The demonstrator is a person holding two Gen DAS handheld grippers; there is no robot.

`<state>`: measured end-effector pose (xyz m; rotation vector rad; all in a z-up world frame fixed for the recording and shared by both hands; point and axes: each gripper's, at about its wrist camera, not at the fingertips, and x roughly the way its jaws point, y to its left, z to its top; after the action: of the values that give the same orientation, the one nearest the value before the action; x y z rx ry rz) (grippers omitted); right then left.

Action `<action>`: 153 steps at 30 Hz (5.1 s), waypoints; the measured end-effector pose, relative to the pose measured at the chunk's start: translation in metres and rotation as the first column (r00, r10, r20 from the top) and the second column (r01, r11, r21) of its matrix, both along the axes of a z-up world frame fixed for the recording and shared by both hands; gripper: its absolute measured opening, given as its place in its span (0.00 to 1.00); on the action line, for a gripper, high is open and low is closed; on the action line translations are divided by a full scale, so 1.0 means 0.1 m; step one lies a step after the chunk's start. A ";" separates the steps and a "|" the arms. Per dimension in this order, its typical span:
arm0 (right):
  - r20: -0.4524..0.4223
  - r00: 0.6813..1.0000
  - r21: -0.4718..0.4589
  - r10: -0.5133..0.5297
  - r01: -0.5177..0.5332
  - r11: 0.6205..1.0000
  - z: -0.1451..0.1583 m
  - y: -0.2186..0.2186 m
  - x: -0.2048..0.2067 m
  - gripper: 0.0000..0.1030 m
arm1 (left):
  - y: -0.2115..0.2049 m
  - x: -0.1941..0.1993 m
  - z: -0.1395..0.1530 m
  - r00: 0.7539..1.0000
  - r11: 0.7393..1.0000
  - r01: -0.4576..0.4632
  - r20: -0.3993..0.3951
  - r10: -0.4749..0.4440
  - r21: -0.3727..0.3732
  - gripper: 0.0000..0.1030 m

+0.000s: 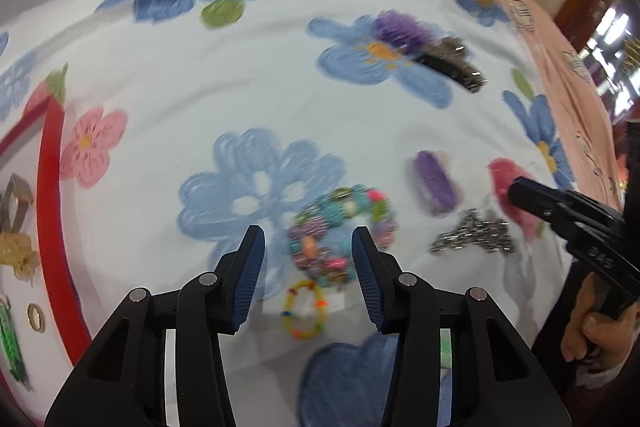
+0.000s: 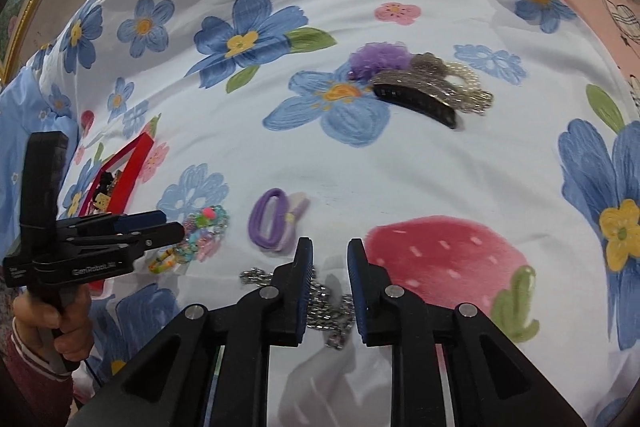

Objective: Organize jewelry
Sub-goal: 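Grasp the beaded bracelet with the left tool while the right tool grasps the silver chain, then carry the beaded bracelet and silver chain into the red tray, open both tools, then grasp the small yellow bead bracelet with the left tool while the right tool grasps the purple hair tie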

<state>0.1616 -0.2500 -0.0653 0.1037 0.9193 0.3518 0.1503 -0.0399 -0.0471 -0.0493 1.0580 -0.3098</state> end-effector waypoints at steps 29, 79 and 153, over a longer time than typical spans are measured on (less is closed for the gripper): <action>0.070 0.991 0.029 0.118 -0.120 0.992 0.24 0.41 -0.21 0.12 | 0.30 -0.34 0.58 0.988 0.995 0.046 0.148 -0.033 -0.084 0.06; 0.134 0.812 0.091 0.568 -0.581 0.809 0.54 2.98 -0.59 0.12 | 2.63 -1.45 0.32 0.876 0.874 -0.452 0.094 0.472 -0.177 0.06; 0.037 0.977 0.109 0.208 -0.211 0.971 0.24 1.06 -0.29 0.37 | 1.77 -1.22 0.40 0.927 0.929 -0.350 0.094 0.362 -0.120 0.52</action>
<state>0.1324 -0.1441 -0.0415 0.1060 0.8870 0.6002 0.0287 0.1376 -0.0074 -0.3091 0.8981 -0.0338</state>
